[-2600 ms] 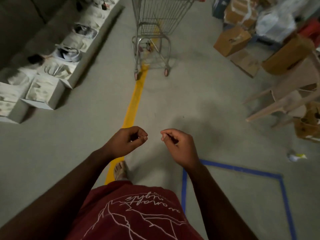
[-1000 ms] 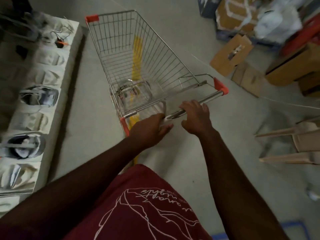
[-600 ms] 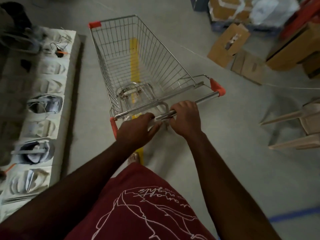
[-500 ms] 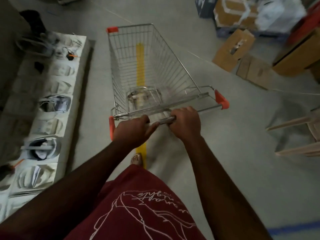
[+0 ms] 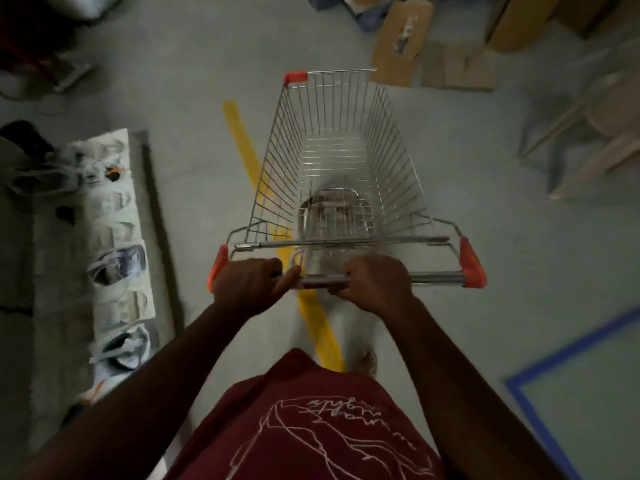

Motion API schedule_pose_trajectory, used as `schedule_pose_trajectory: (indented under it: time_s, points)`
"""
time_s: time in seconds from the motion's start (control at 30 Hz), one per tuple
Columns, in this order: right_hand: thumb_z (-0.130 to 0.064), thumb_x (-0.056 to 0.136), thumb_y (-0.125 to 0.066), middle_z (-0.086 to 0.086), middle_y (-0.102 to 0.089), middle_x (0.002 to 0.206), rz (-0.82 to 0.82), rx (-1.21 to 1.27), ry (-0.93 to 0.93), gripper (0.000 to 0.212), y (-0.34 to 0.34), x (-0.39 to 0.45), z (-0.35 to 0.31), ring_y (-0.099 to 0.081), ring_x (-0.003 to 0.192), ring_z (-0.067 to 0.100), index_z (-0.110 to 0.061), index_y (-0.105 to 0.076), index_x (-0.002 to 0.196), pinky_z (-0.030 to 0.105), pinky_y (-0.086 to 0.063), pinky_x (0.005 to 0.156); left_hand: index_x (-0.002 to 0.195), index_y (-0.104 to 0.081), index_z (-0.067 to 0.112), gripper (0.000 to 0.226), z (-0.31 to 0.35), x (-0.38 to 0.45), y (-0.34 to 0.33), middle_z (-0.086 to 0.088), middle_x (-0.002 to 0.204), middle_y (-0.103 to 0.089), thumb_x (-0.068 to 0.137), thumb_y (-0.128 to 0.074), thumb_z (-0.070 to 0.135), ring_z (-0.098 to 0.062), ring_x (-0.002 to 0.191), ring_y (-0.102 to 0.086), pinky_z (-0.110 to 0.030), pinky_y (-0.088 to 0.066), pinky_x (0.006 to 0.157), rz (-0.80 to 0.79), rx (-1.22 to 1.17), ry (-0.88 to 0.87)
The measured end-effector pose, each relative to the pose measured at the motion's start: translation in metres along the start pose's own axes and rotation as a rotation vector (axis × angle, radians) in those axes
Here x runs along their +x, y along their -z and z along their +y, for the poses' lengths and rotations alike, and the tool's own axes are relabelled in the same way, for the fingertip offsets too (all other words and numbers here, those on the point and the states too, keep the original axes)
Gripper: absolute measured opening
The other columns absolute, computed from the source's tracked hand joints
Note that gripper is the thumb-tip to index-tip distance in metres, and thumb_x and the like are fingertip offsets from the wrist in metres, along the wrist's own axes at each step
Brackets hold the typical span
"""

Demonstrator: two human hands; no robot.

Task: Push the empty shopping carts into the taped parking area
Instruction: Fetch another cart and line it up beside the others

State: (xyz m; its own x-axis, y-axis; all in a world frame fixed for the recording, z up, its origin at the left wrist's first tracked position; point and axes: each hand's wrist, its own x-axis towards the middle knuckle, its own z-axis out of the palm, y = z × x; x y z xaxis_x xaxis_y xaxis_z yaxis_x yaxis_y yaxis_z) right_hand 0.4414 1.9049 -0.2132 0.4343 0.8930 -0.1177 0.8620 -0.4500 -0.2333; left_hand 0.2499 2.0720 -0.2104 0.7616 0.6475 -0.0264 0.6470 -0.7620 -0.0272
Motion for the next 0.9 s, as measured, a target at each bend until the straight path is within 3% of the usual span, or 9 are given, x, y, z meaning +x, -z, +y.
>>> schedule_pose_trajectory:
  time_s: [0.1,0.23,0.3,0.37,0.43,0.57,0.7,0.9]
  points:
    - [-0.078,0.074,-0.066,0.000,-0.074,0.088,-0.086,-0.035,-0.129,0.054,-0.008,-0.035,0.000,-0.072,0.084,0.027,-0.027,-0.074,0.091,0.029,-0.039,0.064,0.075,-0.058,0.030,0.076,0.012,-0.015,0.003,0.005,0.069,-0.071,0.091,-0.009,0.086,-0.016,0.075,-0.074,-0.063,-0.020,0.118,-0.089,0.020,-0.126]
    - [-0.077,0.077,-0.066,-0.002,-0.073,0.088,-0.030,0.022,-0.294,0.049,-0.015,-0.091,-0.014,-0.070,0.084,0.025,-0.029,-0.070,0.088,0.029,-0.037,0.066,0.078,-0.063,0.029,0.074,0.021,-0.024,0.002,0.003,0.072,-0.073,0.093,-0.015,0.084,-0.017,0.075,-0.074,-0.056,-0.014,0.117,-0.096,0.060,-0.325]
    - [-0.076,0.075,-0.071,-0.007,-0.067,0.080,-0.004,0.110,-0.387,0.043,-0.015,-0.120,-0.024,-0.068,0.083,0.021,-0.035,-0.063,0.083,0.029,-0.034,0.066,0.074,-0.060,0.028,0.073,0.024,-0.029,0.000,0.001,0.067,-0.071,0.093,-0.017,0.084,-0.019,0.072,-0.074,-0.052,-0.018,0.113,-0.073,0.066,-0.409]
    - [-0.082,0.070,-0.070,-0.012,-0.056,0.073,-0.008,0.155,-0.518,0.050,-0.015,-0.154,-0.029,-0.061,0.077,0.017,-0.035,-0.054,0.077,0.029,-0.034,0.066,0.067,-0.055,0.028,0.072,0.029,-0.036,-0.002,0.001,0.059,-0.065,0.093,-0.017,0.084,-0.019,0.068,-0.073,-0.056,-0.019,0.116,-0.035,0.047,-0.487]
    - [-0.086,0.073,-0.062,-0.010,-0.059,0.075,-0.006,0.099,-0.668,0.056,-0.020,-0.195,-0.033,-0.061,0.076,0.019,-0.031,-0.051,0.075,0.031,-0.040,0.067,0.059,-0.046,0.029,0.073,0.039,-0.044,-0.003,0.002,0.051,-0.057,0.091,-0.013,0.087,-0.018,0.063,-0.072,-0.063,-0.019,0.118,-0.006,0.005,-0.560]
    - [-0.063,0.084,-0.069,0.003,-0.072,0.081,0.113,-0.001,-0.780,0.040,-0.037,-0.279,-0.039,-0.072,0.082,0.032,-0.025,-0.060,0.083,0.036,-0.046,0.067,0.053,-0.038,0.033,0.074,0.071,-0.074,-0.007,0.006,0.051,-0.050,0.088,-0.008,0.090,-0.017,0.066,-0.072,-0.067,-0.019,0.118,-0.029,-0.017,-0.683]
    - [-0.059,0.078,-0.077,0.004,-0.070,0.071,0.154,-0.060,-0.863,0.039,-0.047,-0.355,-0.040,-0.071,0.071,0.033,-0.022,-0.063,0.077,0.033,-0.042,0.059,0.068,-0.055,0.033,0.079,0.121,-0.124,-0.008,0.004,0.068,-0.068,0.086,-0.006,0.092,-0.018,0.082,-0.074,-0.064,-0.006,0.119,-0.155,-0.007,-0.730]
    - [-0.046,0.063,-0.091,0.002,-0.060,0.050,0.237,-0.098,-0.979,0.041,-0.058,-0.478,-0.027,-0.061,0.044,0.031,-0.019,-0.061,0.061,0.029,-0.043,0.048,0.065,-0.050,0.029,0.074,0.206,-0.213,0.002,0.004,0.068,-0.068,0.090,-0.012,0.086,-0.013,0.080,-0.072,-0.060,-0.014,0.120,-0.119,0.053,-0.854]
